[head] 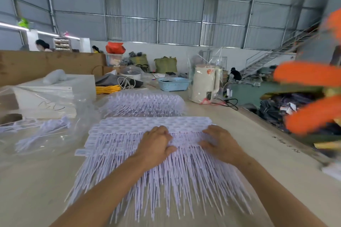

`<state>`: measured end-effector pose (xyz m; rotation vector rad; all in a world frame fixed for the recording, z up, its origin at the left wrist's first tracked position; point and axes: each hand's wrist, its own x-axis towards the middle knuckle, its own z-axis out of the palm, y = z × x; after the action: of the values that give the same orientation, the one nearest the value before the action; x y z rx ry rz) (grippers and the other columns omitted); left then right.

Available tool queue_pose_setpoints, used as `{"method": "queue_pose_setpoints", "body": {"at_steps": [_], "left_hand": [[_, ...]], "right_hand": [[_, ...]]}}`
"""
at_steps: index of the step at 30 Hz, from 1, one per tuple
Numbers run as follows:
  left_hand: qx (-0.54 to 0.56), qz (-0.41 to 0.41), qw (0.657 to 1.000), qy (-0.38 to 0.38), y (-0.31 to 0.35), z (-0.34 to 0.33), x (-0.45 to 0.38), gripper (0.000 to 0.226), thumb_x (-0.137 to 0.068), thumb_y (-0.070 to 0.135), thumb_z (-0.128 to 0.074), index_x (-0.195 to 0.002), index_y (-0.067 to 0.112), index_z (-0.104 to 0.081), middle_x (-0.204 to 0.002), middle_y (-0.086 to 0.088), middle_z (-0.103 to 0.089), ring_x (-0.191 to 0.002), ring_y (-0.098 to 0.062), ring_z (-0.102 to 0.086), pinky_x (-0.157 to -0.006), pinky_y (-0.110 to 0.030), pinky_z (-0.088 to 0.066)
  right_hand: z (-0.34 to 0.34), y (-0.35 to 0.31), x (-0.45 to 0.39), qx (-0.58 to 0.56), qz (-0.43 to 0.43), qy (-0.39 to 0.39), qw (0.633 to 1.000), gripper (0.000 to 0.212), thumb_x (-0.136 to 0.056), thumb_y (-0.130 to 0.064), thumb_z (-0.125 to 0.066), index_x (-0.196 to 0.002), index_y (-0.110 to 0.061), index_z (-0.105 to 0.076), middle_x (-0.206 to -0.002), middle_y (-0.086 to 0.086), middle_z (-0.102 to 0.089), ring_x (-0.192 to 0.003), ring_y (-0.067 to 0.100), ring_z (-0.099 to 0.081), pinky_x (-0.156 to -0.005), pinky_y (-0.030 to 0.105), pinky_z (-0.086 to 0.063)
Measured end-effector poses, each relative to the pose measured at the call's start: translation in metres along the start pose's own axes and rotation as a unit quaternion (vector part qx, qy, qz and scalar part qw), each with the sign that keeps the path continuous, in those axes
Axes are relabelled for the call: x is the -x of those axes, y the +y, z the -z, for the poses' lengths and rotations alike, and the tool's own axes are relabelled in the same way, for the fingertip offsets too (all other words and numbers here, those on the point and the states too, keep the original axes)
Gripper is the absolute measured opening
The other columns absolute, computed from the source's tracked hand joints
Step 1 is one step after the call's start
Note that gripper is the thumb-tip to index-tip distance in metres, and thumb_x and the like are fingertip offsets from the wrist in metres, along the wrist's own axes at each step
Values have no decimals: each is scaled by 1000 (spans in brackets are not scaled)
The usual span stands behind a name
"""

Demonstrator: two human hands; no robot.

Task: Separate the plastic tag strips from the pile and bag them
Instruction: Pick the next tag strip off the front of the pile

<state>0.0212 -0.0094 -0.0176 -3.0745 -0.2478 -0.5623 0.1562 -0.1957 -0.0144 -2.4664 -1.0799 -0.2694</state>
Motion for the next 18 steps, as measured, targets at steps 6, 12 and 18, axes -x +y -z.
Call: {"method": "queue_pose_setpoints", "body": {"at_steps": [6,12,18], "left_hand": [[53,-2,998,34,1,-3,-4,25,-94,37,-51,-104,17,-63,-109,0,-52,-108,-19,-47,-91,-31,-39],[11,53,999,-2,-10,0,-39,51,-96,47,-41,-139,20,-41,-139,-1,-42,-130,-22,-35,-101,-34,-33],[-8,10,996,-87,-21,16,-62,49,-88,50,-56,-118,11,-60,-119,-8,-48,-113,-25,-47,-94,-32,-40]], "right_hand": [[4,9,2,-116,-58,12,991,66,-68,-40,-81,-123,-13,-58,-131,3,-44,-119,21,-50,-100,28,-39],[3,11,-3,-107,-127,62,984,53,-71,-42,-78,-112,-12,-62,-115,3,-58,-93,14,-53,-77,19,-38],[2,18,1,-139,-104,75,982,44,-66,-52,-77,-93,-18,-65,-87,-5,-60,-76,9,-54,-62,16,-37]]}}
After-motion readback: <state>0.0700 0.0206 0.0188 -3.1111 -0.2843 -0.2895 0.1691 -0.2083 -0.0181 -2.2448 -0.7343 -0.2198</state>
